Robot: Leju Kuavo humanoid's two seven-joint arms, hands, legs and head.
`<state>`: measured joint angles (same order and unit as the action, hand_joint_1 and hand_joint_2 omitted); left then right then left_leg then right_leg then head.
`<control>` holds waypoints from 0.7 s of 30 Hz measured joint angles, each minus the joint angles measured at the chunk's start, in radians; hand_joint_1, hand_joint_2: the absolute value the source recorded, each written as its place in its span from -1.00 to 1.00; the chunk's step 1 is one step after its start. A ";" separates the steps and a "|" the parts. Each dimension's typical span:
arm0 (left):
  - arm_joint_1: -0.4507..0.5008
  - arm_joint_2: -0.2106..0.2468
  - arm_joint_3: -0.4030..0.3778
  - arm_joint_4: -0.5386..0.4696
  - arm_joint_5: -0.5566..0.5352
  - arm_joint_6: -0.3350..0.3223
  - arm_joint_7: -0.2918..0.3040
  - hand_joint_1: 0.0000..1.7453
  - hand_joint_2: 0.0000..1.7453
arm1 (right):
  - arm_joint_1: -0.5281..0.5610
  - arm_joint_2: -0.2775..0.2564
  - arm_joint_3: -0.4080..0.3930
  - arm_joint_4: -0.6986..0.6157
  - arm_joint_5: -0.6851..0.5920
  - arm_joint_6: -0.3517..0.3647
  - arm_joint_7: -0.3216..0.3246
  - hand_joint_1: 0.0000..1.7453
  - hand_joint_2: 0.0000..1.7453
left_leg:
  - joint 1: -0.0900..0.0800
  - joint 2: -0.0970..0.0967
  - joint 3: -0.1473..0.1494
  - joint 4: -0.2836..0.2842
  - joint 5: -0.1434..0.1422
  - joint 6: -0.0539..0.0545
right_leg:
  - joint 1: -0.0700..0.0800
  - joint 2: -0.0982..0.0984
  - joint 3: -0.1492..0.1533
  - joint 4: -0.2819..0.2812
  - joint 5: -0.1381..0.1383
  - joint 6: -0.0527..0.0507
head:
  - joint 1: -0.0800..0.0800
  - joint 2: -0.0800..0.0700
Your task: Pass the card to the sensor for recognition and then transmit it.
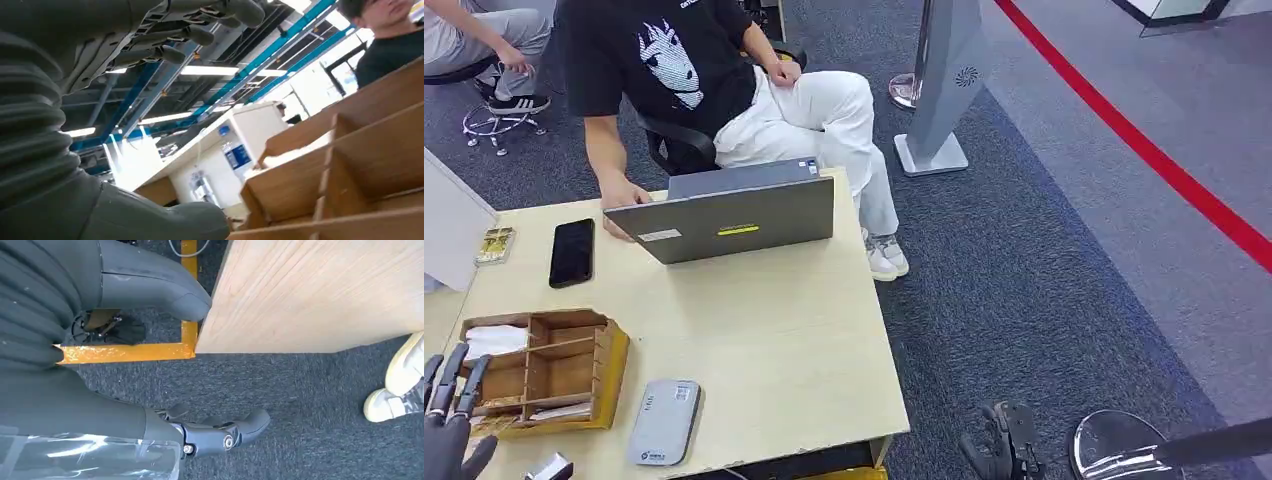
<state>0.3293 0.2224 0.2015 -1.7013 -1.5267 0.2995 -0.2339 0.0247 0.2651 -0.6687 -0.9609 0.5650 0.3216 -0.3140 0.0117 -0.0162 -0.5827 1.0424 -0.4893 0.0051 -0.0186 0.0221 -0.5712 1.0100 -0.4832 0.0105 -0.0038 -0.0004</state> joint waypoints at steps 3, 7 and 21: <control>-0.010 -0.008 0.034 0.036 -0.009 0.006 -0.003 -1.00 1.00 | 0.000 0.000 0.000 0.000 0.000 0.000 0.000 -1.00 1.00 | 0.000 0.000 0.000 0.000 0.000 0.000 | 0.000 0.000 0.000 0.000 0.000 0.000 | 0.000 0.000; -0.028 -0.023 0.063 0.085 -0.031 0.009 -0.015 -1.00 1.00 | 0.000 0.000 0.000 0.000 0.000 0.003 0.001 -1.00 1.00 | 0.000 0.000 0.000 0.000 0.000 0.000 | 0.000 0.000 0.000 0.000 0.000 0.000 | 0.000 0.000; -0.058 -0.061 0.071 0.169 -0.039 0.013 -0.030 -1.00 1.00 | 0.000 0.000 0.000 0.000 0.000 0.006 0.001 -1.00 1.00 | 0.000 0.000 0.000 0.000 0.000 0.000 | 0.000 0.000 0.000 0.000 0.000 0.000 | 0.000 0.000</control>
<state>0.2717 0.1617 0.2728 -1.5320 -1.5660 0.3128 -0.2636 0.0244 0.2651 -0.6687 -0.9613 0.5646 0.3273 -0.3128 0.0116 -0.0165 -0.5827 1.0425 -0.4893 0.0051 -0.0186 0.0218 -0.5711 1.0099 -0.4832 0.0105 -0.0034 -0.0004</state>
